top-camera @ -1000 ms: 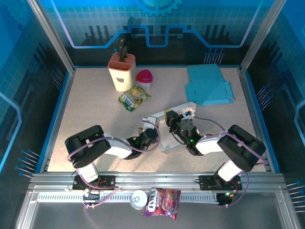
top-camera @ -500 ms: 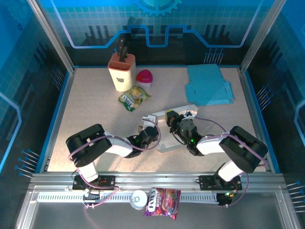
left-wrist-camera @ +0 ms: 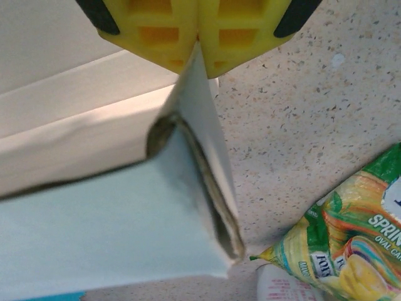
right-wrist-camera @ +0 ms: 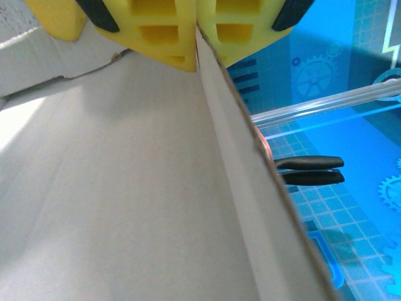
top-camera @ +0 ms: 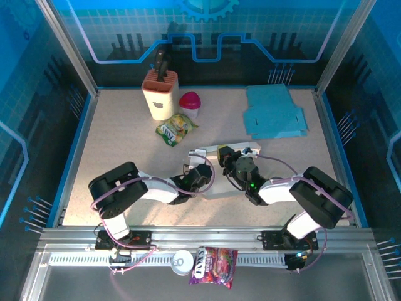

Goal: Fold the paper box

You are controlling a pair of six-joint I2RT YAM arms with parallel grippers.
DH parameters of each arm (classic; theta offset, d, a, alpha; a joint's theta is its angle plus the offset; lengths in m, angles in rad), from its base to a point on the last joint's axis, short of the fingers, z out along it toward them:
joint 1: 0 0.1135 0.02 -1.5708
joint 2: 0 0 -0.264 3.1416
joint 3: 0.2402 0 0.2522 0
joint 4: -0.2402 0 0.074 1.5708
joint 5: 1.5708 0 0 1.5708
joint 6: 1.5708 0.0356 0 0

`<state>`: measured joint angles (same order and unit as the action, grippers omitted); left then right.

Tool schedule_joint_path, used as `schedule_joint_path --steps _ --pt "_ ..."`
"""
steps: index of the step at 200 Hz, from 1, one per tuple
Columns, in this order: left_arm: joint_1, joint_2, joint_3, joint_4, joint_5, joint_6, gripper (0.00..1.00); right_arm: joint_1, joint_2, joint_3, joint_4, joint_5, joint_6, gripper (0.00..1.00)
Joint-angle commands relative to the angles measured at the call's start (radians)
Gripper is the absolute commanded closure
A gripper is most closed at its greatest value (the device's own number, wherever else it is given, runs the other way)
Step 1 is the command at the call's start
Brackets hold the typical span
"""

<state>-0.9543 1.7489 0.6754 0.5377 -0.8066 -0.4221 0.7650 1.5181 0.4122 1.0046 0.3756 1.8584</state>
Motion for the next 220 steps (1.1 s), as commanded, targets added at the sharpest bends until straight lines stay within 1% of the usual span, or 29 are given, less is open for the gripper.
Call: schedule_joint_path --steps 1,2,11,15,18,19,20,27,28,39,52,64,70,78,84,96,108,132,140,150,158,177,198,207,220 --pt "-0.011 -0.078 0.043 -0.05 -0.034 -0.071 1.0 0.022 -0.074 -0.008 -0.175 -0.131 -0.044 0.75" --pt "-0.01 -0.081 0.043 -0.056 -0.035 -0.072 1.0 0.022 -0.074 -0.008 -0.175 -0.131 -0.044 0.75" --pt "0.001 -0.105 0.041 -0.112 -0.029 -0.077 1.0 0.001 -0.141 -0.006 -0.247 -0.145 -0.097 0.63" --pt "0.007 -0.116 0.04 -0.133 -0.022 -0.078 1.0 -0.006 -0.166 -0.003 -0.263 -0.155 -0.116 0.59" --pt "0.013 -0.124 0.038 -0.145 -0.014 -0.078 1.0 -0.012 -0.191 0.001 -0.307 -0.159 -0.135 0.55" --pt "0.016 -0.126 0.037 -0.151 -0.012 -0.077 1.0 -0.016 -0.207 0.005 -0.334 -0.162 -0.147 0.53" --pt "0.017 -0.13 0.037 -0.154 -0.009 -0.077 1.0 -0.016 -0.207 0.005 -0.334 -0.162 -0.147 0.53" --pt "0.031 -0.148 0.031 -0.18 0.011 -0.072 1.0 -0.029 -0.275 0.024 -0.43 -0.177 -0.201 0.45" --pt "0.033 -0.15 0.031 -0.184 0.014 -0.072 1.0 -0.033 -0.295 0.03 -0.467 -0.182 -0.217 0.42" --pt "0.059 -0.184 0.021 -0.23 0.052 -0.068 1.0 -0.049 -0.392 0.069 -0.618 -0.193 -0.301 0.33" --pt "0.098 -0.223 0.014 -0.286 0.107 -0.059 1.0 -0.064 -0.505 0.115 -0.825 -0.181 -0.388 0.24" --pt "0.134 -0.258 0.002 -0.319 0.162 -0.032 1.0 -0.103 -0.589 0.143 -0.948 -0.199 -0.447 0.22" --pt "0.153 -0.272 0.001 -0.345 0.194 -0.023 1.0 -0.132 -0.625 0.148 -0.982 -0.22 -0.471 0.22" --pt "0.182 -0.293 -0.003 -0.364 0.25 0.001 1.0 -0.172 -0.665 0.15 -1.02 -0.246 -0.495 0.25" --pt "0.2 -0.306 -0.006 -0.383 0.286 0.012 1.0 -0.208 -0.684 0.157 -1.055 -0.265 -0.512 0.31" --pt "0.234 -0.331 -0.015 -0.407 0.351 0.041 1.0 -0.283 -0.7 0.17 -1.093 -0.321 -0.562 0.38" --pt "0.265 -0.347 -0.018 -0.445 0.401 0.068 1.0 -0.337 -0.703 0.19 -1.129 -0.363 -0.619 0.46" --pt "0.305 -0.38 -0.046 -0.47 0.453 0.105 1.0 -0.385 -0.67 0.204 -1.132 -0.414 -0.679 0.58" --pt "0.318 -0.395 -0.063 -0.459 0.47 0.114 1.0 -0.401 -0.646 0.201 -1.111 -0.444 -0.689 0.61" --pt "0.334 -0.409 -0.079 -0.453 0.487 0.122 1.0 -0.426 -0.614 0.192 -1.06 -0.497 -0.7 0.67" --pt "0.347 -0.415 -0.09 -0.448 0.504 0.127 1.0 -0.435 -0.592 0.196 -1.051 -0.516 -0.705 0.71" --pt "0.363 -0.417 -0.106 -0.425 0.543 0.136 1.0 -0.434 -0.546 0.205 -1.02 -0.544 -0.718 0.71" --pt "0.374 -0.395 -0.102 -0.415 0.572 0.147 1.0 -0.433 -0.517 0.198 -1.014 -0.533 -0.735 0.7" --pt "0.38 -0.386 -0.098 -0.412 0.585 0.15 1.0 -0.448 -0.513 0.196 -1.026 -0.532 -0.764 0.68" --pt "0.395 -0.377 -0.097 -0.402 0.621 0.165 1.0 -0.496 -0.507 0.18 -0.999 -0.565 -0.822 0.68"
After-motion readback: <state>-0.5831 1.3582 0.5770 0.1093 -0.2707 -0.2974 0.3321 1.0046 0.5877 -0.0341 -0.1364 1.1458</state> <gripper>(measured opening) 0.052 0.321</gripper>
